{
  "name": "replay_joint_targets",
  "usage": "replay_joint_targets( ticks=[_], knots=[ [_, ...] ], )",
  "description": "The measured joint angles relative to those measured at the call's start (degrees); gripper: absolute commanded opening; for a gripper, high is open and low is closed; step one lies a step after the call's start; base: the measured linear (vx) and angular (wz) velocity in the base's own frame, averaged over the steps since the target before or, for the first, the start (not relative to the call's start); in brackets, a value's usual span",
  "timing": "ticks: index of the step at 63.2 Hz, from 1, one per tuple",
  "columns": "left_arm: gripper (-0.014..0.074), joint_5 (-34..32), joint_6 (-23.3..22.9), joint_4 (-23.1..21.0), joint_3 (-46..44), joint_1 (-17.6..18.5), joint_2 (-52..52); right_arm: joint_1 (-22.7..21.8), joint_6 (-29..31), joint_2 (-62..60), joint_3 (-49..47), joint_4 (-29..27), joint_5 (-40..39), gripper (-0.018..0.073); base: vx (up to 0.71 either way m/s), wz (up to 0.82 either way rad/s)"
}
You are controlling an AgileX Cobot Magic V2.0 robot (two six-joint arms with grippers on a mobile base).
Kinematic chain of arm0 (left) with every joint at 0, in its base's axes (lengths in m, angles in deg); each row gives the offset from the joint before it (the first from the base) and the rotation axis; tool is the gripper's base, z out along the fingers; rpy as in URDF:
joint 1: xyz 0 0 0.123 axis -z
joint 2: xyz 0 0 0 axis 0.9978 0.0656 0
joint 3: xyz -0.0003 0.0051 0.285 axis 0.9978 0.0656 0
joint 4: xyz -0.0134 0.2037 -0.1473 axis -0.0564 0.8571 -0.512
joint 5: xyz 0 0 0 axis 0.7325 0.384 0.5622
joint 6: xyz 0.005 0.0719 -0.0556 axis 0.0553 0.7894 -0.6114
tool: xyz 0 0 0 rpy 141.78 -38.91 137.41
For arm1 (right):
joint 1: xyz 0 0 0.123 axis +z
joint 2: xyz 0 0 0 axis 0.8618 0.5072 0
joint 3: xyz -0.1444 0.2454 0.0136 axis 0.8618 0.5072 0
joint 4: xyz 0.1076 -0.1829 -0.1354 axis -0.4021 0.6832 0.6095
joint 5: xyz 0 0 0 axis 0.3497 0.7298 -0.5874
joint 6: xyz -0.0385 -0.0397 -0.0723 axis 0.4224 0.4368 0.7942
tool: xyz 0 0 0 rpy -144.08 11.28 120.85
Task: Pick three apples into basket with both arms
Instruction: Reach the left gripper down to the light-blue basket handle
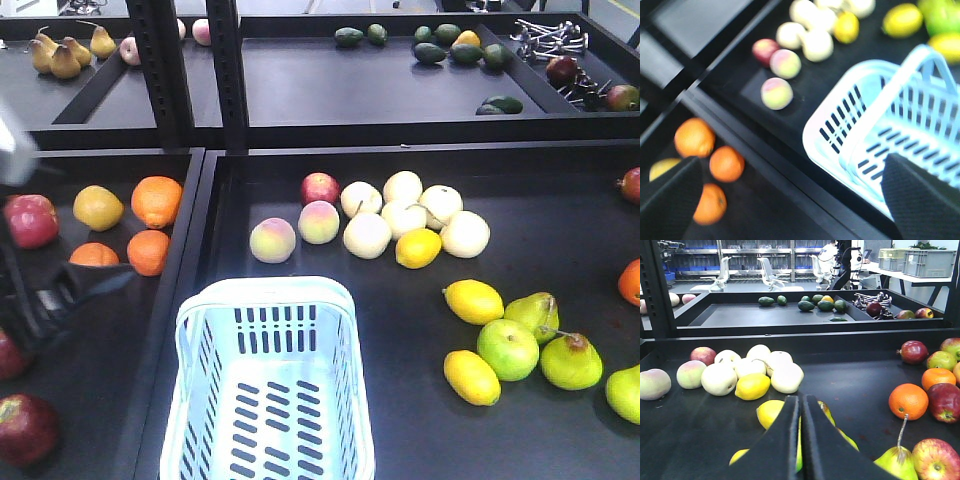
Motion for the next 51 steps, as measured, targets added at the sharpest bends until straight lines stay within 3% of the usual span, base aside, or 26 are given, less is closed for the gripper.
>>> replay_joint_targets(
  ticks=[6,17,27,37,45,51],
  knots=[
    [0.0666,-0.1,5.2,0.0,-2.6,2.8,5.2,0.0,0.0,0.0,0.0,0.0,0.0,-0.0009,0.0,0.0],
    [0.0663,-0.4,9.6,1.6,-6.3,8.4,13.5,0.0,0.0,0.0,0.0,0.0,0.0,-0.0009,0.0,0.0],
    [0.066,-0.4,10.2,7.5,-7.9,12.7,19.6,0.0,0.0,0.0,0.0,0.0,0.0,-0.0009,0.0,0.0],
    [0.0655,-0.6,10.2,9.4,-8.1,15.6,24.3,0.0,0.0,0.0,0.0,0.0,0.0,-0.0009,0.0,0.0],
    [0.0648,-2.2,10.2,10.4,-8.1,17.0,27.6,0.0,0.0,0.0,0.0,0.0,0.0,-0.0009,0.0,0.0],
    [0.0647,-3.2,10.1,13.5,-8.1,17.1,30.1,0.0,0.0,0.0,0.0,0.0,0.0,-0.0009,0.0,0.0]
  ],
)
